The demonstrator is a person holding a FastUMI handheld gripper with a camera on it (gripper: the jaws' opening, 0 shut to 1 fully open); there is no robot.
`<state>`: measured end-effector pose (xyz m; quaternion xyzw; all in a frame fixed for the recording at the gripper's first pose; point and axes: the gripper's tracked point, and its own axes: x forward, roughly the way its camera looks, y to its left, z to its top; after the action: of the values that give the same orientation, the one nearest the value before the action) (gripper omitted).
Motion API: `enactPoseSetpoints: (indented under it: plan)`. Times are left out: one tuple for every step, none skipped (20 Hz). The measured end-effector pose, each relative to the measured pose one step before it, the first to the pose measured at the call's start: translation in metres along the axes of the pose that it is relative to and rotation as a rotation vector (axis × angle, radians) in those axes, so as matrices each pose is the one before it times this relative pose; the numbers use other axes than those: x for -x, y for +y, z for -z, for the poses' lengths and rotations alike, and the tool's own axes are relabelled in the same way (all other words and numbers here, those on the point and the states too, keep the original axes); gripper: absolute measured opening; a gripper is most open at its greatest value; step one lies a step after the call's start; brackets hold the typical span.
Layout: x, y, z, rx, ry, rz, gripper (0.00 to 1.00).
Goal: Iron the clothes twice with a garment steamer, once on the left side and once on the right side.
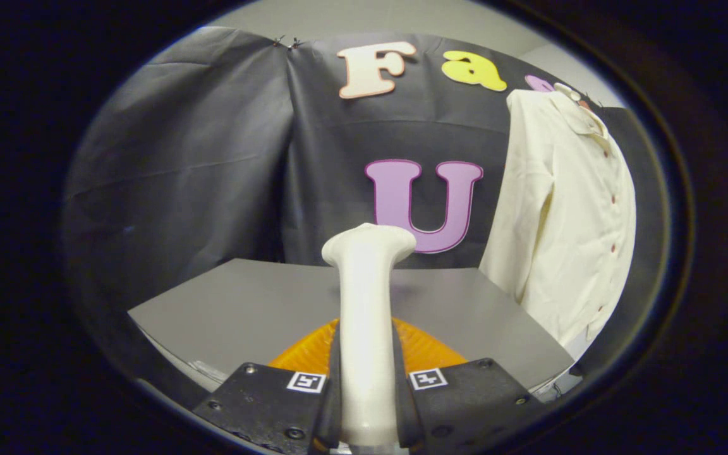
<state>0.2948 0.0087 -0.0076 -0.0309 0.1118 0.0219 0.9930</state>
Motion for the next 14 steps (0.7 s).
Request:
enactPoseSetpoints:
  plan:
    - [0.0098,-0.00363,-0.00685,-0.00354,-0.03077,-0.00484,0.34]
    - [0.01189,-0.00421,-0.00699,0.00725,-0.02222,0.00164,0.34]
    - [0.00942,-0.00436,-0.00303,0.00786,-0.0108,0.00411,0.34]
    - [0.01105,-0.00541,-0.00242,0.00345,-0.01223,0.00381,0.34]
    - [0.01069,-0.00407,-0.00134,-0.00887,-0.00814,-0.00135,0.34]
    - [0.01129,-0.00233,-0.00174,-0.01388,-0.01011,-0.00758,0.34]
    - [0.01028,-0.00212,-0.00289,-0.01541,-0.01419,-0.0082,0.34]
    - [0.01266,-0.00387,-0.00237,-0.00782,-0.01125,-0.0038,0.34]
    - [0.01055,-0.00374,-0.00346,0.00469,-0.01631,-0.00032,0.34]
    - [0.01146,-0.00412,-0.00308,0.01269,-0.0112,-0.0011,0.34]
    - [0.01051,-0.00413,-0.00395,0.01283,-0.01876,-0.00056,0.34]
    - [0.01061,-0.00536,-0.00416,0.00742,-0.01986,0.00104,0.34]
    - [0.00947,-0.00654,-0.00509,-0.00017,-0.0245,0.00019,0.34]
    - [0.01112,-0.00641,-0.00338,-0.00551,-0.01962,-0.00364,0.34]
